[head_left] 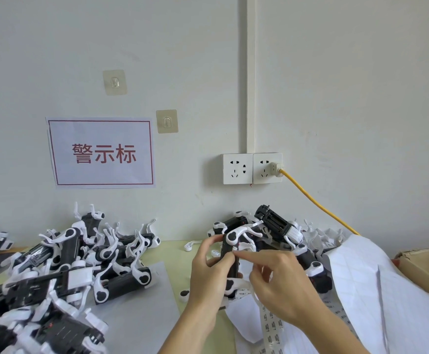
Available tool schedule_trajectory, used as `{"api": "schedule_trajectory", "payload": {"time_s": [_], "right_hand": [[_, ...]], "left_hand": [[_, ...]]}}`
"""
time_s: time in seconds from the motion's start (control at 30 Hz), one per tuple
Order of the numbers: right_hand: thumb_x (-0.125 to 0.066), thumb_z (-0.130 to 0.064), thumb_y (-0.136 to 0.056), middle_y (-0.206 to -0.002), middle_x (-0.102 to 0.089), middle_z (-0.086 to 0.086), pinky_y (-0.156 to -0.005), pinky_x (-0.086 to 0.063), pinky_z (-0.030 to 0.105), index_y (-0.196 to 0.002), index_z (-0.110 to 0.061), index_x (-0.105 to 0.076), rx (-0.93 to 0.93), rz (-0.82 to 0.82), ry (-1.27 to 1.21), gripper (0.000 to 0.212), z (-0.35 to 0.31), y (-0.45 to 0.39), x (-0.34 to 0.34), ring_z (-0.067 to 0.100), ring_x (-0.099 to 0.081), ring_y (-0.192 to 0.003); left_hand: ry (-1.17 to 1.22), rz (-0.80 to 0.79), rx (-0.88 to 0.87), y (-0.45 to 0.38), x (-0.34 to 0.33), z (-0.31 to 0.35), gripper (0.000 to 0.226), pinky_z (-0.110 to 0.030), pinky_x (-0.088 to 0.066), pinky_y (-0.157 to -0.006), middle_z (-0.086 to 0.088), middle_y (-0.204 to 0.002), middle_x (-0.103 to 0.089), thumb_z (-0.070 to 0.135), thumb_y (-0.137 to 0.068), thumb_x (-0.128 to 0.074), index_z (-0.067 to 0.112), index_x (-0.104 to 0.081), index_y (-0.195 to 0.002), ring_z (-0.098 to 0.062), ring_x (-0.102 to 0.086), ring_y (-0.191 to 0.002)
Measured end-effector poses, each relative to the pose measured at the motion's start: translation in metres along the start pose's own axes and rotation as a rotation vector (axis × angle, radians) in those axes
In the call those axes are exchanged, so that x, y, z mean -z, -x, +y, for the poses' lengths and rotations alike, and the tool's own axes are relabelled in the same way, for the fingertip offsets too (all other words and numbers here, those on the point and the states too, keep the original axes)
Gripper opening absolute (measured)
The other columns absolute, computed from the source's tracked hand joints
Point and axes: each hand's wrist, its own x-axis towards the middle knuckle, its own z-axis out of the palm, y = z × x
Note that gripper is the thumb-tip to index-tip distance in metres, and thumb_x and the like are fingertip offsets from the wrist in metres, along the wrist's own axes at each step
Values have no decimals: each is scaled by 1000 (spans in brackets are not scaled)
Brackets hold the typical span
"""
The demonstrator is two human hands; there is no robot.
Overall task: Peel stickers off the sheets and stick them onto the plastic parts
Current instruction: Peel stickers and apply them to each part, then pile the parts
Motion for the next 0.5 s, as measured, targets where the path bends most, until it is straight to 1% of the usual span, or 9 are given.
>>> {"api": "schedule_trajectory", "payload": {"time_s": [0.07,0.1,0.17,0.2,0.27,0.33,0.4,0.43,0.5], "right_hand": [[-52,-13,-87,-73,-63,-20,-55,-39,12,-122,-49,-66,11,10,98,51,-2,1,1,0,-55,-68],[-53,-14,-88,-74,-63,-19,-53,-35,10,-123,-51,-64,16,19,141,52,-4,1,1,-2,-53,-68],[-52,-14,-89,-77,-65,-17,-53,-32,9,-125,-50,-63,7,40,197,52,-5,0,2,-3,-52,-67],[-52,-14,-90,-76,-64,-17,-53,-32,10,-126,-47,-64,-11,52,204,51,-5,0,2,-3,-51,-67],[-52,-13,-90,-68,-58,-20,-51,-33,12,-126,-41,-67,-62,65,168,48,-5,0,2,-2,-52,-65],[-53,-12,-91,-61,-55,-26,-51,-36,12,-124,-35,-69,-103,72,69,43,-5,-1,2,-1,-55,-62],[-52,-10,-93,-67,-60,-33,-56,-41,8,-119,-28,-73,-146,65,-55,37,-6,-2,1,-4,-58,-63],[-52,-8,-94,-72,-65,-27,-57,-42,7,-113,-23,-75,-168,59,-114,34,-8,-3,0,-4,-59,-64],[-52,-6,-96,-68,-69,-5,-54,-44,8,-93,-14,-78,-207,36,-239,27,-11,-5,-3,1,-58,-58]], "left_hand": [[2,-5,-3,0,0,0,35,-34,-57,-66,-12,-83,-76,11,-89,-63,45,-66,-99,-31,-74,-79],[7,-5,-3,1,0,0,36,-32,-57,-63,-13,-83,-76,11,-90,-62,45,-66,-98,-31,-74,-78],[29,-1,6,1,-1,1,35,-32,-56,-57,-15,-82,-75,10,-90,-63,45,-67,-96,-32,-73,-72],[46,3,14,1,-1,2,32,-33,-55,-54,-16,-81,-74,11,-90,-65,42,-68,-96,-31,-71,-65],[73,13,17,1,-2,3,23,-40,-56,-53,-17,-79,-72,16,-90,-69,38,-69,-98,-30,-68,-55],[53,18,-7,1,-1,2,17,-54,-60,-65,-15,-82,-73,23,-89,-73,39,-68,-94,-36,-72,-64],[34,7,-28,2,-1,3,17,-59,-59,-73,-14,-83,-74,24,-89,-72,39,-67,-92,-37,-73,-69],[28,-4,-32,2,-1,2,18,-59,-58,-74,-13,-83,-74,22,-89,-71,40,-67,-92,-36,-73,-68],[31,-32,-28,2,-1,3,19,-55,-59,-73,-14,-85,-75,20,-90,-69,39,-67,-93,-34,-72,-66]]}}
